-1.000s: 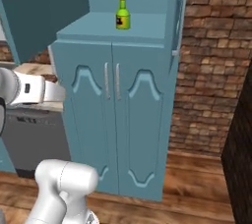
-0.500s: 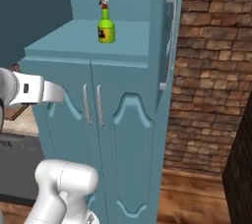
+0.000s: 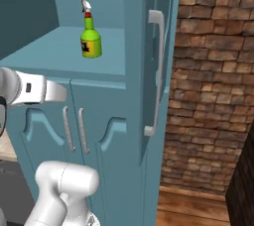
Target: Grab the spray bottle from the cabinet, then place it next to the cutting board for sanitizing. Then grab the dish brush from the countertop next to the sink and place it next to the cutting board.
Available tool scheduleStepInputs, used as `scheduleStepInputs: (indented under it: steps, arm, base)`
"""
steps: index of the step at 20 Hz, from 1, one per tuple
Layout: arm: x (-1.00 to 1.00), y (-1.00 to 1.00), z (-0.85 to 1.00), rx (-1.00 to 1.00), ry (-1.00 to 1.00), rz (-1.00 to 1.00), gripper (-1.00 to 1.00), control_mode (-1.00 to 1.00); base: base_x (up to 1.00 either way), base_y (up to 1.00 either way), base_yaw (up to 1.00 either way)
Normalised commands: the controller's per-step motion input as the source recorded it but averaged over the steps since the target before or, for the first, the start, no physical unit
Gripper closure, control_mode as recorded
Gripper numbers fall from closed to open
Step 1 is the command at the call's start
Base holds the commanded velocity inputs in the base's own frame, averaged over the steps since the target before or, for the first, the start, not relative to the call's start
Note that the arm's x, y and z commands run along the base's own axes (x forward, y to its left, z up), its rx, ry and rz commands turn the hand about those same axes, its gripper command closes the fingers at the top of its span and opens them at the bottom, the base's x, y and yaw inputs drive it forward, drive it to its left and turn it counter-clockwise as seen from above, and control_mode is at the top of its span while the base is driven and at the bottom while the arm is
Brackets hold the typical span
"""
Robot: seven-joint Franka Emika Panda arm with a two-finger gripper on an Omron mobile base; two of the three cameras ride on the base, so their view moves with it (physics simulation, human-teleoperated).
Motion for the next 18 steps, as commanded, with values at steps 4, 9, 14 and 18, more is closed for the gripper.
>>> scheduleStepInputs:
  steps: [4,9,14,18]
  arm:
    - [0.0,0.0,0.0,0.0,0.0,0.0,-1.0,1.0]
    - [0.03,-0.09,0.19,0.0,-0.31,0.0,-1.0,-1.0]
    - [-0.12,0.0,0.33,0.0,-0.41,0.0,-1.0,-1.0]
    - [-0.18,0.0,0.58,0.07,-0.22,0.0,-1.0,-1.0]
  base:
    - [0.54,-0.17,0.0]
    - [0.0,0.0,0.0]
    - [0.0,0.0,0.0]
    - [0.0,0.0,0.0]
